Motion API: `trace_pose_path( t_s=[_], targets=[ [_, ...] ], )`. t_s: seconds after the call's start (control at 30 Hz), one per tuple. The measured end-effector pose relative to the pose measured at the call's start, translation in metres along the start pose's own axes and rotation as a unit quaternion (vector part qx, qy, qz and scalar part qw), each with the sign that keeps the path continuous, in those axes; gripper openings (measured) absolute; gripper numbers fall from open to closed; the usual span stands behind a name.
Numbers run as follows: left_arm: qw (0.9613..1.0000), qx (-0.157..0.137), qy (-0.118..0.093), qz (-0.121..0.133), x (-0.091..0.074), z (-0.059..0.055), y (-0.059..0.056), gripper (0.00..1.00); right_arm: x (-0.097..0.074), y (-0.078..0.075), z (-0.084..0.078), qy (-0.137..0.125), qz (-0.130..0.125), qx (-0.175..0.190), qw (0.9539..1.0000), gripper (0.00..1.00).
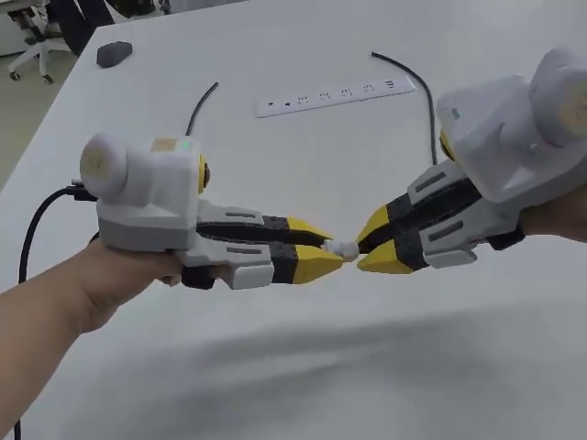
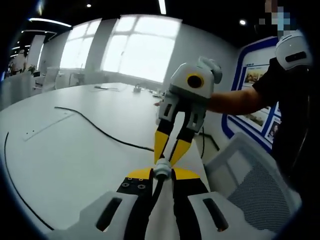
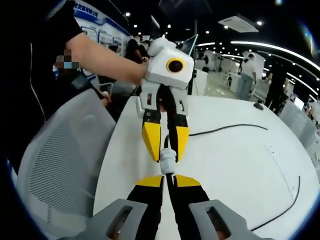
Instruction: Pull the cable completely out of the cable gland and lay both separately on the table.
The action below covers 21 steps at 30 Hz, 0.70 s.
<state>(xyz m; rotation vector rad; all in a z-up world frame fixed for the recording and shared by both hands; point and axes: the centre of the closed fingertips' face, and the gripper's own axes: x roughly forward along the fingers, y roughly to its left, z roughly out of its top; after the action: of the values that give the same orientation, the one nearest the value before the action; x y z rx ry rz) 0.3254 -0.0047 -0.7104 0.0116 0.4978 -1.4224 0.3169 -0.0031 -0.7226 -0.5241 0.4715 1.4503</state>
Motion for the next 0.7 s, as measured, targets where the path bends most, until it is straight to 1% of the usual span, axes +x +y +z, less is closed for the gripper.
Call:
trace_pose_path(
  t_s=[0.03,0.13,0.2,0.33,0.37,0.4,0.43,0.47,0.6,0.7],
  targets=[
    [1.0,0.001,0.001,0.0,0.001,0.0,-0.001,0.15,0.0,0.001,0.0,0.0,0.003,-0.016,0.9999,0.0],
    [1.0,0.006,0.005,0.003,0.001,-0.001,-0.002,0.15,0.001,0.002,-0.002,0.006,0.005,-0.014,0.9999,0.0],
    [0.9999,0.012,0.007,0.005,0.001,-0.002,-0.004,0.15,0.001,0.003,-0.002,0.007,0.004,-0.024,0.9997,0.0],
    [0.9998,0.017,0.008,0.01,0.001,-0.001,-0.003,0.15,0.001,0.001,-0.002,0.008,-0.002,-0.017,0.9998,0.0],
    [0.9998,0.017,0.006,0.01,0.0,-0.001,-0.003,0.15,0.0,0.001,-0.002,0.008,-0.003,-0.021,0.9997,0.0],
    [0.9998,0.015,0.004,0.012,0.001,0.0,-0.002,0.15,0.0,0.0,-0.002,0.01,-0.005,-0.04,0.9991,0.0],
    [0.9998,0.014,0.006,0.013,0.001,-0.001,-0.002,0.15,-0.001,0.001,-0.003,0.016,-0.006,-0.041,0.999,0.0],
    [0.9996,0.022,0.01,0.015,0.0,-0.003,-0.002,0.15,-0.002,0.0,-0.004,0.018,-0.007,-0.037,0.9991,0.0],
    [0.9995,0.023,0.009,0.02,0.0,-0.002,-0.002,0.15,-0.008,-0.002,-0.012,0.025,-0.018,-0.014,0.9994,0.0],
    [0.9996,0.017,0.003,0.024,-0.001,-0.001,-0.002,0.15,-0.014,-0.004,-0.017,0.028,-0.026,-0.001,0.9993,0.0]
  ],
)
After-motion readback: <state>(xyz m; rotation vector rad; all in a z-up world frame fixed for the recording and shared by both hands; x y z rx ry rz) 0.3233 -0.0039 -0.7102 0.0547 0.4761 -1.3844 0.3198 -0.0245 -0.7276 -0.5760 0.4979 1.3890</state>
